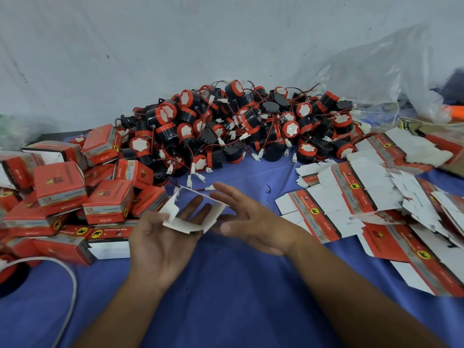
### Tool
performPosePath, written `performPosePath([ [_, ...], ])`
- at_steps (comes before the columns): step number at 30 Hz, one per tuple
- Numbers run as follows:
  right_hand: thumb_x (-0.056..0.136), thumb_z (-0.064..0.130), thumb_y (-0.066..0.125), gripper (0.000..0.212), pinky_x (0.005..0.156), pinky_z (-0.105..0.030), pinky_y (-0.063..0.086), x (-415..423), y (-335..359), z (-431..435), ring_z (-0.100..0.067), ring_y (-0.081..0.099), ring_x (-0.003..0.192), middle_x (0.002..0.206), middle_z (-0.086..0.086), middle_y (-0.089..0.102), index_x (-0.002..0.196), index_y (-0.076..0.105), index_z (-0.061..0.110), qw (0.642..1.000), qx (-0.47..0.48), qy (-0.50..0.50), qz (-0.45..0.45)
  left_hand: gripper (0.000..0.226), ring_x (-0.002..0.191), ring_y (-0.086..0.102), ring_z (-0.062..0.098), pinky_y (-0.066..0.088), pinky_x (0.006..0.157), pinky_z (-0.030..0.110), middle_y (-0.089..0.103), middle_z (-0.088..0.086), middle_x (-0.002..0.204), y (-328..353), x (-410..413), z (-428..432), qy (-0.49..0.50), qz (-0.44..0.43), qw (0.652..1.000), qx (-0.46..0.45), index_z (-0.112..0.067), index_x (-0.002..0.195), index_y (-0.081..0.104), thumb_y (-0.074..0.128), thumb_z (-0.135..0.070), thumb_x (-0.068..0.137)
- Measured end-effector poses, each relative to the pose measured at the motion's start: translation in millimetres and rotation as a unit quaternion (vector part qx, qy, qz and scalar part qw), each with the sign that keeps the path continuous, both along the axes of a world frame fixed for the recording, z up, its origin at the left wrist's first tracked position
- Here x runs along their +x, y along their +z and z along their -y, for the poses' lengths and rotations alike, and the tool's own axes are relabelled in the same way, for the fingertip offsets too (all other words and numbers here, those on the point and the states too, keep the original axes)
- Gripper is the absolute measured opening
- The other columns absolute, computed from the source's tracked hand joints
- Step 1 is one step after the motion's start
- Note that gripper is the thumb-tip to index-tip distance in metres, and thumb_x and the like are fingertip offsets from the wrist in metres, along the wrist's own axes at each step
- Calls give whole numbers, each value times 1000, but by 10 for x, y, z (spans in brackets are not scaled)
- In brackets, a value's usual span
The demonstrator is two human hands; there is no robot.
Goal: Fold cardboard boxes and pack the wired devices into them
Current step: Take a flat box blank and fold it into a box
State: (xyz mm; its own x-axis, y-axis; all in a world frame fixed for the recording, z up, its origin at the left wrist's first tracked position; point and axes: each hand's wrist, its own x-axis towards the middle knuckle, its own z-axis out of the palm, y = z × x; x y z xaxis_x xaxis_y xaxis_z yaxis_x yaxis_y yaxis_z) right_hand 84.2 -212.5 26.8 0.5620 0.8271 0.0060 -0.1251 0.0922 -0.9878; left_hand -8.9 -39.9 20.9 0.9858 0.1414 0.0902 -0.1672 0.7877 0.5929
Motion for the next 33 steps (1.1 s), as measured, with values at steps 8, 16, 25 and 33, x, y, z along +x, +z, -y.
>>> performPosePath([
  [8,90,11,70,56,97,-34,52,3,-55,-81,-19,67,104,109,5,73,141,51,22,995,44,-85,2,24,124,54,45,40,109,54,62,28,114,-25,-14,53,-37,-52,998,-19,-6,82,63,69,-11,58],
  [16,91,7,65,37,85,-31,51,-91,-127,-190,-19,60,98,109,-11,65,121,60,28,987,3,-152,57,22,99,68,32,55,89,41,68,21,102,-74,5,159,-34,-101,991,84,-3,88,70,52,-10,77],
  [25,90,-2,69,40,111,-45,39,-118,-119,-178,-26,45,135,135,-11,55,128,60,3,917,-9,-173,360,31,92,71,23,61,76,34,72,13,106,-111,31,242,67,-122,979,150,-15,103,73,63,-28,77],
  [33,88,24,72,44,118,-35,32,-134,-72,-162,-8,25,148,143,7,50,130,61,24,949,4,-110,295,66,101,70,30,58,75,44,70,10,114,-109,13,166,88,-102,985,107,-25,147,40,59,-22,83],
])
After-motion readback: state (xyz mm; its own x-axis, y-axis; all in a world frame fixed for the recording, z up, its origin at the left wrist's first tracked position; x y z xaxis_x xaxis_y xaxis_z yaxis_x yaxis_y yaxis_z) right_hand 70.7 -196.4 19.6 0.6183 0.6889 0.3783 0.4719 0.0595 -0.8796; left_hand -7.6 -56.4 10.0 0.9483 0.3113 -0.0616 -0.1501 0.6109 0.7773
